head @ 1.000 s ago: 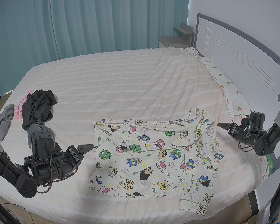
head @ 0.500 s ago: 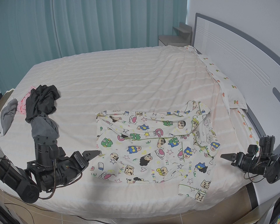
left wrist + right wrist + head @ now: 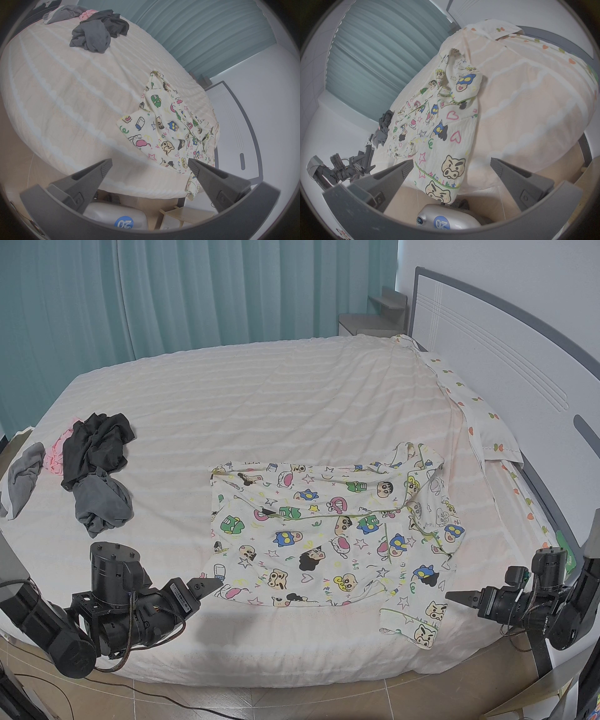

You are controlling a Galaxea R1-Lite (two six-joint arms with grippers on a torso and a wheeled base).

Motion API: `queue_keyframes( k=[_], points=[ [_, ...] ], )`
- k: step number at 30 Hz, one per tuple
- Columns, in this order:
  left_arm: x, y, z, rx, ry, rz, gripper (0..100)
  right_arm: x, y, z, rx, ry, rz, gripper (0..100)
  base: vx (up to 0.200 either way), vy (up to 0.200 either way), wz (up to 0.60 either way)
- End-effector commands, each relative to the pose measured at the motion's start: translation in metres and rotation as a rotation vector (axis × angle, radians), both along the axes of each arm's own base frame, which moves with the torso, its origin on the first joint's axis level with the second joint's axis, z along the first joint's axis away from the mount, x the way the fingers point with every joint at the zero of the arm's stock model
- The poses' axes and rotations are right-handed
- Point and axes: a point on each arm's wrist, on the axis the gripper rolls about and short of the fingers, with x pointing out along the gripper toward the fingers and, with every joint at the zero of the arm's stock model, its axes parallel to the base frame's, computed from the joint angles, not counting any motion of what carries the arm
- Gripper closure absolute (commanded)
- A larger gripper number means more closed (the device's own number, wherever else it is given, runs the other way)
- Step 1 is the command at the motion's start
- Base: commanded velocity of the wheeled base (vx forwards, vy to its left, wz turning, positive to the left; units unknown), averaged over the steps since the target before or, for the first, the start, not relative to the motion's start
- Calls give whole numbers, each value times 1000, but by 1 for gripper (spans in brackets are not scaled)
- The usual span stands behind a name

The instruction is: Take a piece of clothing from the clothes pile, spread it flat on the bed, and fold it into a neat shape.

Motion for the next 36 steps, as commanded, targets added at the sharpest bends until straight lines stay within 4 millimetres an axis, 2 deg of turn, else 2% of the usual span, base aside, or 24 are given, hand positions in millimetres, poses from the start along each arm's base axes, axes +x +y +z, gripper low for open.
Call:
queue_keyframes(
  k=[1,2,10,26,27,36],
  points=[
    [2,-2,-9,14,34,-4,0,4,15,-30,0,79,62,0,0,0,0],
    [2,-2,-9,14,34,-6,0,6,19,-38,-6,72,71,0,0,0,0],
    [0,-6,-11,17,40,-24,0,5,27,-50,4,46,97,0,0,0,0],
    [1,-6,-13,23,47,-20,0,11,57,-48,12,-10,204,0,0,0,0],
    [1,-6,-13,23,47,-20,0,11,59,-49,11,-9,212,100,0,0,0],
    [-1,-6,-18,37,66,-21,0,-9,53,-40,-6,20,200,100,0,0,0]
  ],
)
